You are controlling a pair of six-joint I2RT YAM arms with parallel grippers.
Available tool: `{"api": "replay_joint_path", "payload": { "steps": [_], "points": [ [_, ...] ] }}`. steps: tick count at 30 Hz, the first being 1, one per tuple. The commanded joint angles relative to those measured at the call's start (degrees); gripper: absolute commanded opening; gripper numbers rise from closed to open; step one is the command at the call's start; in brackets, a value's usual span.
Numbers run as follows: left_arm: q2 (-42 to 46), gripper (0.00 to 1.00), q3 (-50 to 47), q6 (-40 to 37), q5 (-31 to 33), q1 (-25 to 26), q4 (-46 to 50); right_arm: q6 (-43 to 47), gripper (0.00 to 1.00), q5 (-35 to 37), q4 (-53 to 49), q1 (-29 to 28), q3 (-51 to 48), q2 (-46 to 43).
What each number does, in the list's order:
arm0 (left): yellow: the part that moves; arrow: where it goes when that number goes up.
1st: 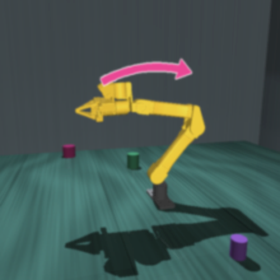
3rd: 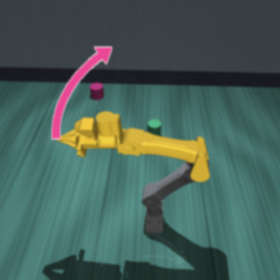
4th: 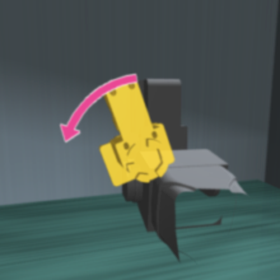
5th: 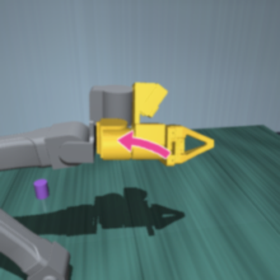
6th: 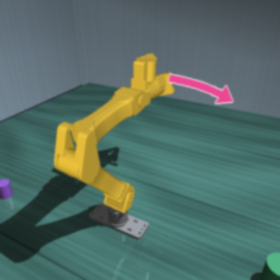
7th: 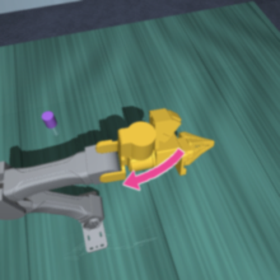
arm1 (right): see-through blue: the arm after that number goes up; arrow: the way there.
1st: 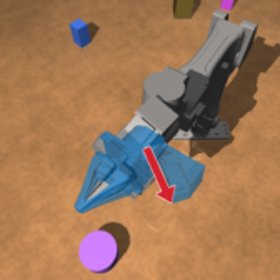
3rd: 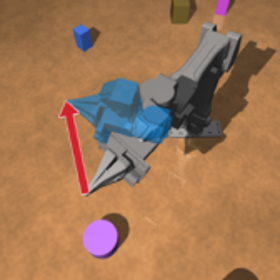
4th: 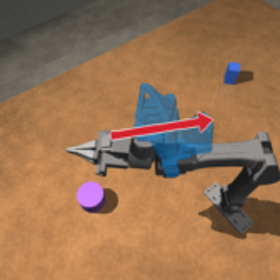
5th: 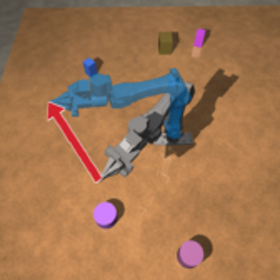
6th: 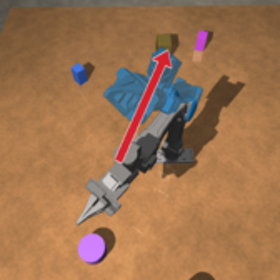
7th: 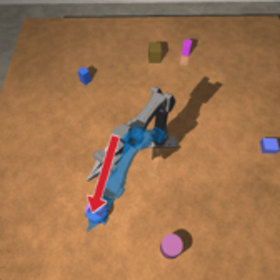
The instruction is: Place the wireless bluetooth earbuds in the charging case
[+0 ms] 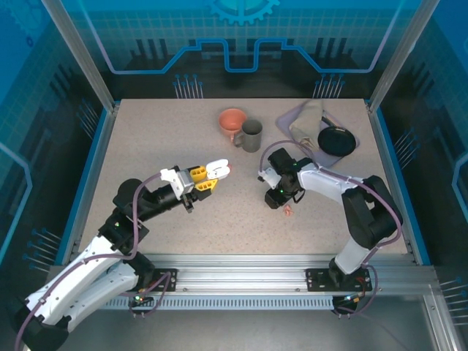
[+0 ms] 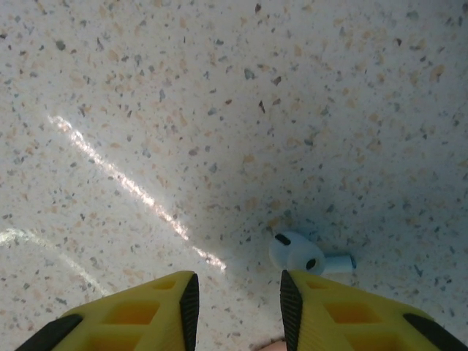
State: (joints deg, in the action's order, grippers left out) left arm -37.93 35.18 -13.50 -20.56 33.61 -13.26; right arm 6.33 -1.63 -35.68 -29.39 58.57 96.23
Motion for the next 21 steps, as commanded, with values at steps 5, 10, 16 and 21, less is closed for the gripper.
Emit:
{"api": "replay_joint_path", "payload": {
  "steps": [5,10,16,21],
  "points": [
    [-0.47,0.0,0.44,0.36,0.52,0.5,-0.56,1.19,0.38,0.96,-0.78,-0.76,3.13,3.33],
    [-0.53,0.0,0.68,0.05,0.52,0.54,-0.28,1.75,0.38,1.64,0.26,-0.37,4.39,5.18],
    [-0.72,0.0,0.68,-0.04,0.43,0.56,-0.09,2.81,0.39,1.52,1.07,0.64,6.53,7.73],
    [-0.65,0.0,0.59,-0.04,0.44,0.56,0.14,4.17,0.41,3.17,0.23,0.74,6.57,3.49]
  ]
}}
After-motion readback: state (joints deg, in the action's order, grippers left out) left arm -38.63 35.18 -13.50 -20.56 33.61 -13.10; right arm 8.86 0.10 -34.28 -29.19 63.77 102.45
